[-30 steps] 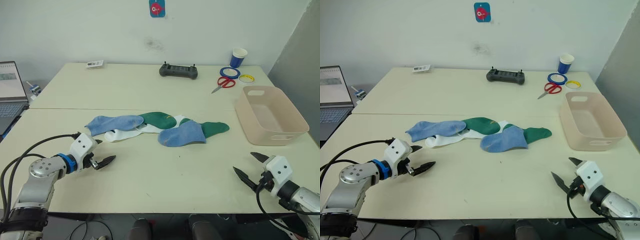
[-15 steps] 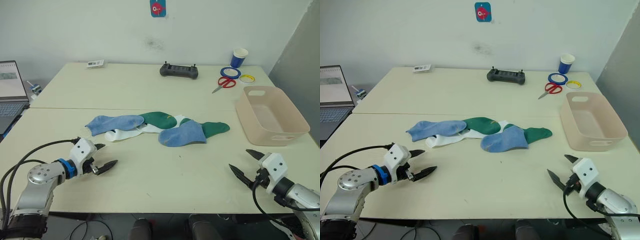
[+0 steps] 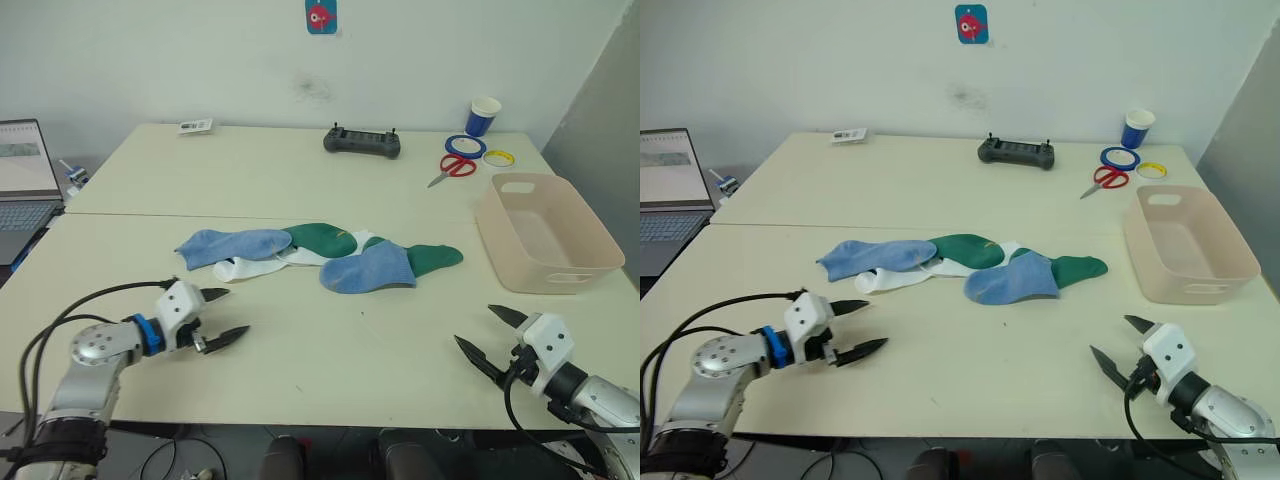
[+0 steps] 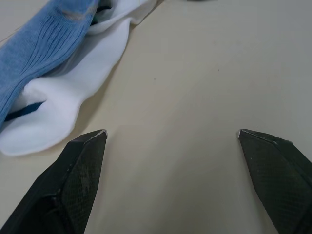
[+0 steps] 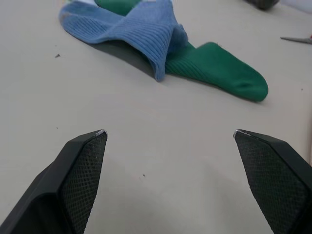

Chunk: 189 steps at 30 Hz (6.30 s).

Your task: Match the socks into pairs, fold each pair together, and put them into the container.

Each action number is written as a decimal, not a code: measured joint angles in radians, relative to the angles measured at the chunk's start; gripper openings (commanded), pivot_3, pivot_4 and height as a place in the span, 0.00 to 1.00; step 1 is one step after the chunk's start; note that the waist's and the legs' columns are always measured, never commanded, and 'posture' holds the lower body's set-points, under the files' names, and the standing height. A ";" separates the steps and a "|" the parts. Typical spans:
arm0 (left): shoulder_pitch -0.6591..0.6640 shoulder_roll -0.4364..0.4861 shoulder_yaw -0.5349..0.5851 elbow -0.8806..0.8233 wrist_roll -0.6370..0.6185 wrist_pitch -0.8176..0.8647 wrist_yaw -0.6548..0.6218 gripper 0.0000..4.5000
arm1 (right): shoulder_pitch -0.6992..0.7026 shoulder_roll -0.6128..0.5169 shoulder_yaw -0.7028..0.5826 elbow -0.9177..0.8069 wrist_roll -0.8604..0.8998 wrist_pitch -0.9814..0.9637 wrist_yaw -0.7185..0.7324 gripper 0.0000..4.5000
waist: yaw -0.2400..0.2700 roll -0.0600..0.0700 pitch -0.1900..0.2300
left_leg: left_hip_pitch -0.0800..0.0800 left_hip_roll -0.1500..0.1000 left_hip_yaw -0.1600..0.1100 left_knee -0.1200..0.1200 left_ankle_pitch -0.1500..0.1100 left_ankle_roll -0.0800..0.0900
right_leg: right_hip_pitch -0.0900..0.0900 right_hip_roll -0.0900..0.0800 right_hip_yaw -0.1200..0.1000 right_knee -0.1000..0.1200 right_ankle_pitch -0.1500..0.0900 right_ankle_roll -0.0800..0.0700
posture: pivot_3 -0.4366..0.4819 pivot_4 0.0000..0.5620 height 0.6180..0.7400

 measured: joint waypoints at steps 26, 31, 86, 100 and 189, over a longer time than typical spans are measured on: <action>-0.554 -0.252 -0.352 0.376 0.415 -0.191 0.157 0.47 | -0.032 -0.039 0.068 -0.340 0.006 0.286 -0.085 1.00 | -0.004 -0.002 -0.001 | -0.002 0.000 -0.003 0.003 0.000 0.000 | 0.000 0.002 0.000 0.000 0.002 0.003 | 0.48 0.27 1.00; -0.552 -0.251 -0.351 0.367 0.393 -0.169 0.100 0.13 | -0.030 -0.039 0.067 -0.350 0.006 0.293 -0.097 1.00 | -0.004 -0.002 0.000 | -0.002 0.000 -0.003 0.003 0.000 0.000 | 0.000 0.002 0.000 0.000 0.002 0.003 | 0.48 0.27 1.00; -0.177 0.084 -0.205 0.034 0.173 -0.143 -0.085 0.00 | -0.744 -0.021 0.646 0.480 -0.440 -0.276 0.233 0.00 | -0.009 -0.002 -0.001 | -0.001 0.002 -0.002 0.004 0.000 0.001 | -0.001 0.004 0.000 0.001 0.003 0.000 | 0.48 0.27 1.00; -0.131 0.259 -0.204 -0.259 -0.073 0.313 -0.373 0.00 | -0.522 -0.065 0.470 0.073 -0.132 -0.023 0.280 0.00 | -0.008 -0.002 0.000 | -0.003 0.005 -0.003 0.004 0.000 0.001 | -0.002 0.006 -0.001 0.001 0.002 -0.001 | 0.48 0.27 1.00; 0.112 0.137 -0.066 -0.528 -0.206 0.854 0.010 0.00 | -0.187 0.034 0.301 -0.296 0.269 0.828 -0.190 0.00 | -0.004 -0.006 0.002 | -0.003 0.015 0.000 0.010 -0.004 0.006 | -0.002 0.013 0.000 0.000 0.000 -0.012 | 0.48 0.27 1.00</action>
